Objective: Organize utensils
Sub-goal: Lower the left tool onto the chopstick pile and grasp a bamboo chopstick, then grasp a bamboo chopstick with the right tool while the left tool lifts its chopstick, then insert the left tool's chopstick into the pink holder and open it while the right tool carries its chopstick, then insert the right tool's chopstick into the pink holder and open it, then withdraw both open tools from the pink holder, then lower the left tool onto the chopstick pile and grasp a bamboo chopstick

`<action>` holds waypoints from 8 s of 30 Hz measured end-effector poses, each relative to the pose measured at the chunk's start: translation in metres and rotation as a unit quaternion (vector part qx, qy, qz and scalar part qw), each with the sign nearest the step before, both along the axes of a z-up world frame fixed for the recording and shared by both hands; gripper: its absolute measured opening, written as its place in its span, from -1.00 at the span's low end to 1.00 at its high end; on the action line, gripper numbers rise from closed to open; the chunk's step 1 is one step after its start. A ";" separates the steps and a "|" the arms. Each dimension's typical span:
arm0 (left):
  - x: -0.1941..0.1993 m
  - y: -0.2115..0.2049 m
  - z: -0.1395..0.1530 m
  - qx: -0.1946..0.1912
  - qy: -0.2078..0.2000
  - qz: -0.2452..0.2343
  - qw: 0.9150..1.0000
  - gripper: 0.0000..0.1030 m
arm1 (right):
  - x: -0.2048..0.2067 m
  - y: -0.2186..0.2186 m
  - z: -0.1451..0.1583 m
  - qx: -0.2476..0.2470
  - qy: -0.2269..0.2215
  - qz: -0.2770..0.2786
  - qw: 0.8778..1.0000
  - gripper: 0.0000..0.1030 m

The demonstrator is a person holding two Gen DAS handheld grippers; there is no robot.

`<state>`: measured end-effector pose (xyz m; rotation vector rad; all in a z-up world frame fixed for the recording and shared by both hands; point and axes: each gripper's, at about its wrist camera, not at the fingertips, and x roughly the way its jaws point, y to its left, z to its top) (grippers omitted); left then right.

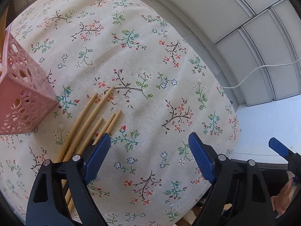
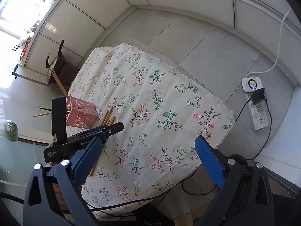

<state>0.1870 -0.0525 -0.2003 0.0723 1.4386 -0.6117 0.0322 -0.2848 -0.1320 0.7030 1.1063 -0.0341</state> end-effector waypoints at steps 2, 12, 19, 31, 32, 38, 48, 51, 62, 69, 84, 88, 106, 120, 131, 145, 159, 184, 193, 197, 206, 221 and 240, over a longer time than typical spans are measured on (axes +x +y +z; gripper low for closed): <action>0.000 -0.001 -0.003 0.004 -0.001 -0.004 1.000 0.57 | 0.000 0.000 -0.001 0.001 0.001 0.001 1.000 0.87; 0.005 0.005 -0.005 0.010 -0.012 0.005 1.000 0.54 | 0.001 -0.001 -0.004 0.002 0.009 0.005 1.000 0.87; 0.010 -0.003 -0.017 0.031 -0.015 0.001 0.999 0.51 | 0.002 0.000 -0.007 0.003 0.016 0.009 1.000 0.87; -0.012 0.003 -0.016 0.126 -0.094 0.031 0.987 -0.90 | 0.012 0.003 -0.016 -0.020 0.029 -0.001 0.999 0.87; -0.017 0.008 -0.013 0.118 -0.091 0.039 0.988 -0.90 | 0.014 0.006 -0.017 -0.025 0.032 -0.001 0.999 0.87; -0.057 0.047 0.038 0.064 -0.114 0.070 0.989 -0.92 | 0.044 0.039 -0.036 -0.018 0.057 0.014 0.998 0.87; -0.127 0.135 0.114 -0.009 -0.178 0.169 0.969 -0.92 | 0.103 0.112 -0.073 0.050 0.114 0.045 0.991 0.05; -0.134 0.149 0.123 -0.017 -0.190 0.179 0.965 -0.92 | 0.116 0.129 -0.076 0.040 0.111 0.040 0.992 -0.08; -0.151 0.176 0.145 -0.054 -0.214 0.187 0.957 -0.92 | 0.145 0.158 -0.098 -0.015 0.134 0.019 0.991 -0.31; -0.154 0.187 0.151 -0.061 -0.222 0.194 0.953 -0.91 | 0.159 0.187 -0.096 -0.101 0.139 0.034 0.985 -0.31; -0.163 0.195 0.173 -0.081 -0.260 0.217 0.937 -0.91 | 0.111 0.131 -0.067 -0.087 0.025 0.075 0.993 -0.90; -0.164 0.191 0.180 -0.079 -0.285 0.229 0.928 -0.91 | 0.079 0.122 -0.011 -0.107 -0.062 0.098 0.987 -0.90; -0.154 0.182 0.226 -0.089 -0.364 0.295 0.879 -0.92 | 0.013 0.106 0.139 -0.067 -0.241 0.106 0.962 -0.90; -0.093 0.182 0.267 -0.086 -0.426 0.347 0.831 -0.92 | 0.034 0.103 0.176 -0.064 -0.276 0.095 0.954 -0.90; -0.045 0.171 0.227 -0.051 -0.411 0.361 0.835 -0.92 | 0.047 0.102 0.173 -0.068 -0.269 0.091 0.956 -0.90; -0.073 0.179 0.227 -0.047 -0.399 0.363 0.841 0.01 | 0.052 0.106 0.185 -0.069 -0.279 0.079 0.954 -0.90; -0.098 0.209 0.219 -0.036 -0.390 0.396 0.831 0.83 | 0.093 0.140 0.191 -0.088 -0.295 0.077 0.948 -0.89; -0.107 0.215 0.226 -0.034 -0.401 0.395 0.826 0.86 | 0.127 0.201 0.135 -0.153 -0.297 0.125 0.934 -0.38; -0.113 0.179 0.223 -0.006 -0.417 0.359 0.835 0.86 | 0.087 0.182 0.126 -0.219 -0.302 0.128 0.919 -0.06; -0.119 0.165 0.213 0.003 -0.411 0.343 0.844 0.86 | 0.071 0.169 0.116 -0.229 -0.294 0.126 0.919 0.02; -0.137 0.135 0.193 0.032 -0.412 0.307 0.857 0.86 | 0.036 0.132 0.090 -0.244 -0.260 0.093 0.930 0.52; -0.152 0.109 0.167 0.051 -0.395 0.260 0.880 0.86 | 0.002 0.102 0.064 -0.274 -0.209 0.084 0.935 0.85; -0.091 0.051 0.078 -0.027 -0.225 -0.025 0.974 0.86 | -0.032 0.060 0.030 -0.180 -0.107 0.067 0.976 0.86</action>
